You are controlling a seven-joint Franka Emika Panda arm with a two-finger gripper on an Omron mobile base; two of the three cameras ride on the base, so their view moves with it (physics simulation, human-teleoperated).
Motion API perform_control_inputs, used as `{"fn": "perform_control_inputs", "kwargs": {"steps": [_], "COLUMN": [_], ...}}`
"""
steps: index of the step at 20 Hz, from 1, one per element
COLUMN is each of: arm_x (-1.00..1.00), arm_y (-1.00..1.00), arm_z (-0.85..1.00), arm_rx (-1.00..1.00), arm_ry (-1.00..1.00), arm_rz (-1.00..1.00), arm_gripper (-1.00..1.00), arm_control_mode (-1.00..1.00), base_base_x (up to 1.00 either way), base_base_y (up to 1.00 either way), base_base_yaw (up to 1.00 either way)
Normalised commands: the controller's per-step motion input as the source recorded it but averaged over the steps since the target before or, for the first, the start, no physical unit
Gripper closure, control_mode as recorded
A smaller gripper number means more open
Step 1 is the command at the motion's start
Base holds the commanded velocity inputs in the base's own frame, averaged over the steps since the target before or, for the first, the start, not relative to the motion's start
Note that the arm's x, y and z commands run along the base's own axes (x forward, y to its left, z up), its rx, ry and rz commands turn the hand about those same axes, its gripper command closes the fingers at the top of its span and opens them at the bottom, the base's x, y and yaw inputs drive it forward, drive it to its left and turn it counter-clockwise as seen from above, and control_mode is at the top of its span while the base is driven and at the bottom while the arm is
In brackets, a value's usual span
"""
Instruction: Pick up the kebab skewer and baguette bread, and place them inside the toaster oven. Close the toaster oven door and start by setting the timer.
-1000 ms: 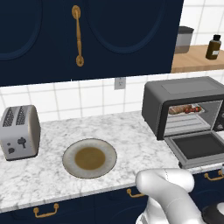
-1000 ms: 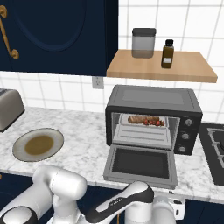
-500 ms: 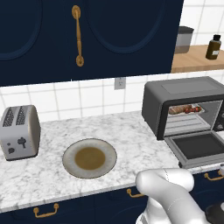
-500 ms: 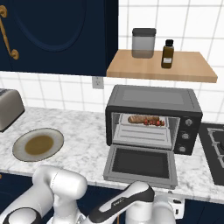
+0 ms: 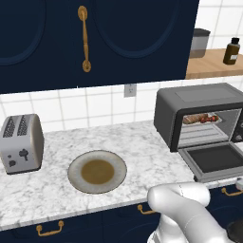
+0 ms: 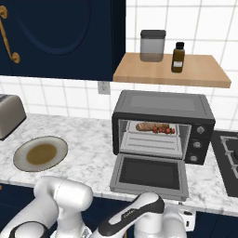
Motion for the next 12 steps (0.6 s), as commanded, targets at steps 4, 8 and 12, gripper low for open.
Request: {"fn": "perform_control_inputs", "kwargs": {"steps": [4,8,12], "arm_x": [0.00,0.13,0.23], "arm_y": [0.00,0.00,0.00], "arm_z": [-0.16,0.00,0.00], "arm_rx": [0.00,0.00,0.00], "arm_ry": [0.01,0.00,0.00], "arm_rz": [0.00,0.00,0.00], "arm_gripper": [-1.00,-1.00,-1.00], "arm_control_mode": [-1.00,-1.00,-1.00], "base_base_x": [0.00,0.00,0.00], "base_base_y": [0.00,0.00,0.00], "base_base_yaw": [0.00,0.00,0.00]}}
